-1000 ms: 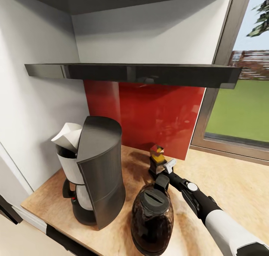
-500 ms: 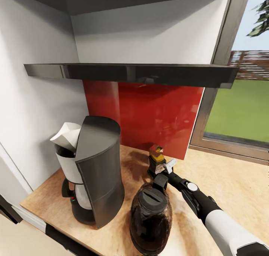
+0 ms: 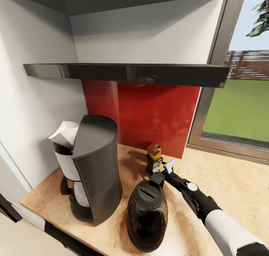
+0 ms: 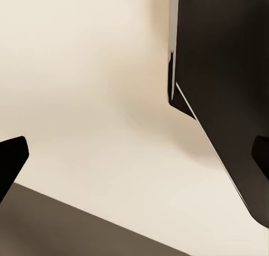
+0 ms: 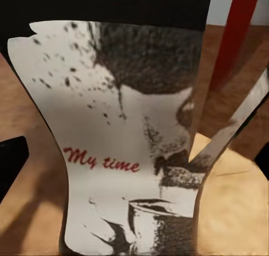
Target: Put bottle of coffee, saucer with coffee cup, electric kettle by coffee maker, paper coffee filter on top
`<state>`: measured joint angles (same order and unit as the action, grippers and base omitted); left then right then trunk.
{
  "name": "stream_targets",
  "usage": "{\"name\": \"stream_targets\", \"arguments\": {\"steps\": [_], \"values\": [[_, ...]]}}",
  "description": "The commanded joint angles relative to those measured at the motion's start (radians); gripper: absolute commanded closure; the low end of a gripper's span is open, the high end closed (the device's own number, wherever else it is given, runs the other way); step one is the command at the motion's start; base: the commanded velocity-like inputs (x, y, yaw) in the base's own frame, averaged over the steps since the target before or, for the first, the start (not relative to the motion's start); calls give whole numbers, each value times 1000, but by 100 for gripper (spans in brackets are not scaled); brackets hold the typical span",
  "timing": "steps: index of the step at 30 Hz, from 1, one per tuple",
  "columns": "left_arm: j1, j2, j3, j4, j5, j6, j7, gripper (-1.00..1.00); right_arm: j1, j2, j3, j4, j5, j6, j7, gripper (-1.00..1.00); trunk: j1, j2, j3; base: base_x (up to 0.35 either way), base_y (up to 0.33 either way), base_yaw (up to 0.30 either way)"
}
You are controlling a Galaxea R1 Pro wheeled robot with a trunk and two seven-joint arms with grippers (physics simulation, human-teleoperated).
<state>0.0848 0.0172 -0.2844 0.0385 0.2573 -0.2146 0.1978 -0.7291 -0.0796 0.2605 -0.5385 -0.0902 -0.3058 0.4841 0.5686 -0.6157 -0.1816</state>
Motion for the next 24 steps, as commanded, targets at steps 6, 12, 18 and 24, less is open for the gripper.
{"name": "stream_targets", "arguments": {"steps": [6, 12, 18, 24], "values": [[0, 0, -9, 1, 8, -5, 2, -100, -1, -1, 6, 0, -9, -3, 1, -100, 0, -1, -1, -86, -191, 0], [0, 0, -8, 1, 8, -5, 2, -100, -1, -1, 6, 0, -9, -3, 1, -100, 0, -1, -1, -130, -241, 0], [0, 0, -7, 1, 8, -5, 2, -100, -1, 0, 6, 0, -9, -3, 1, -100, 0, -1, -1, -204, -226, 0], [0, 0, -7, 1, 8, -5, 3, -100, -1, 0, 6, 0, -9, -3, 1, -100, 0, -1, -1, -281, -137, 0]]}}
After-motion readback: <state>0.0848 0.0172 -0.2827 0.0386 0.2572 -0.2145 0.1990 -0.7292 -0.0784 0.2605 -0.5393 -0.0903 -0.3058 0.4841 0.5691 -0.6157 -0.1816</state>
